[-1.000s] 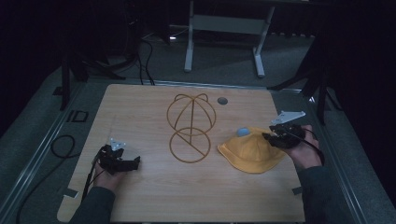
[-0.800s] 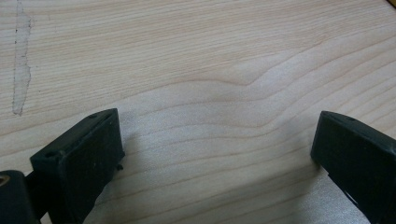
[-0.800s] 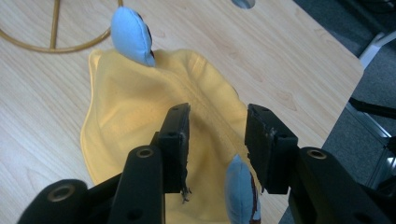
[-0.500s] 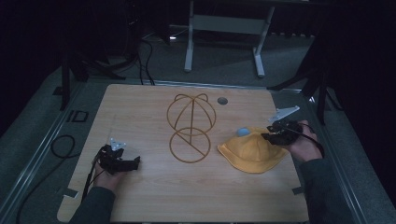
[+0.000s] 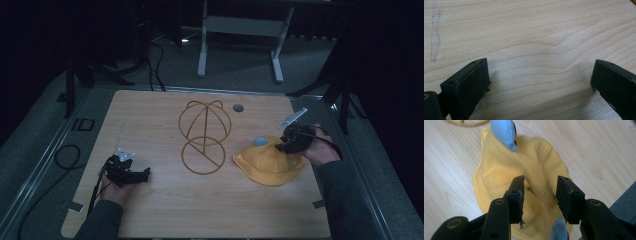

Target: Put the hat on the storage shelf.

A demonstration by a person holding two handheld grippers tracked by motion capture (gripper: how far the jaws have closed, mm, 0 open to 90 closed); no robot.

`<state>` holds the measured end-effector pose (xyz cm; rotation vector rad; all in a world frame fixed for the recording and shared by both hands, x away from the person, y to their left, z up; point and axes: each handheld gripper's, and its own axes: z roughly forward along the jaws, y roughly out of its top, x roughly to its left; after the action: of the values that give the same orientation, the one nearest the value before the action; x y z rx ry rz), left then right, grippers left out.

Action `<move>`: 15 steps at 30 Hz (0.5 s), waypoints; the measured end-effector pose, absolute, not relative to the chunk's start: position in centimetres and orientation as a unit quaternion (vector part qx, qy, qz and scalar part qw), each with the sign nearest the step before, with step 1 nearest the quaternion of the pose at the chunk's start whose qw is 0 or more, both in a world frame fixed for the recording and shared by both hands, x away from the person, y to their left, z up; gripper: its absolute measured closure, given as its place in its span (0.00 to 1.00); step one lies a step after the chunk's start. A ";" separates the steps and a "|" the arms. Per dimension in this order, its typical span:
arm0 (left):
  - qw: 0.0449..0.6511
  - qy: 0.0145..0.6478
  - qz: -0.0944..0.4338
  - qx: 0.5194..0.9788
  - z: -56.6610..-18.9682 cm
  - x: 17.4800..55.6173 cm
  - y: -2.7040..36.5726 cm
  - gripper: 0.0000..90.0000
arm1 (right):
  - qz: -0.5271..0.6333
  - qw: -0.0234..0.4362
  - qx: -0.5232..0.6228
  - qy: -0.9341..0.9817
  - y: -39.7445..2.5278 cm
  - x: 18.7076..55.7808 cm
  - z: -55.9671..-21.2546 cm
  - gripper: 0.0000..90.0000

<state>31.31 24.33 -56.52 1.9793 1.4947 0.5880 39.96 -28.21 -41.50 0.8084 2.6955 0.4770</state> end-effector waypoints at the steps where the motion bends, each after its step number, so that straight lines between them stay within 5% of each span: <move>1: 0.292 0.561 0.221 0.743 -56.5 31.3 24.3 0.03 | 0.160 0.139 0.274 0.938 -28.2 40.3 -41.6 0.65; 8: 0.292 0.561 0.221 0.743 -56.5 31.3 24.3 0.03 | 0.135 0.117 0.252 0.951 -27.8 41.2 -42.1 0.75; 11: 0.292 0.560 0.221 0.743 -56.5 31.3 24.3 0.02 | 0.118 0.130 0.229 0.958 -27.4 41.0 -42.0 0.93; 15: 0.292 0.560 0.221 0.743 -56.5 31.3 24.3 0.03 | 0.119 0.141 0.217 0.959 -27.3 40.6 -41.5 0.94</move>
<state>31.29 24.35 -56.52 1.9793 1.4928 0.5888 40.62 -27.34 -41.52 0.6264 2.7686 0.3434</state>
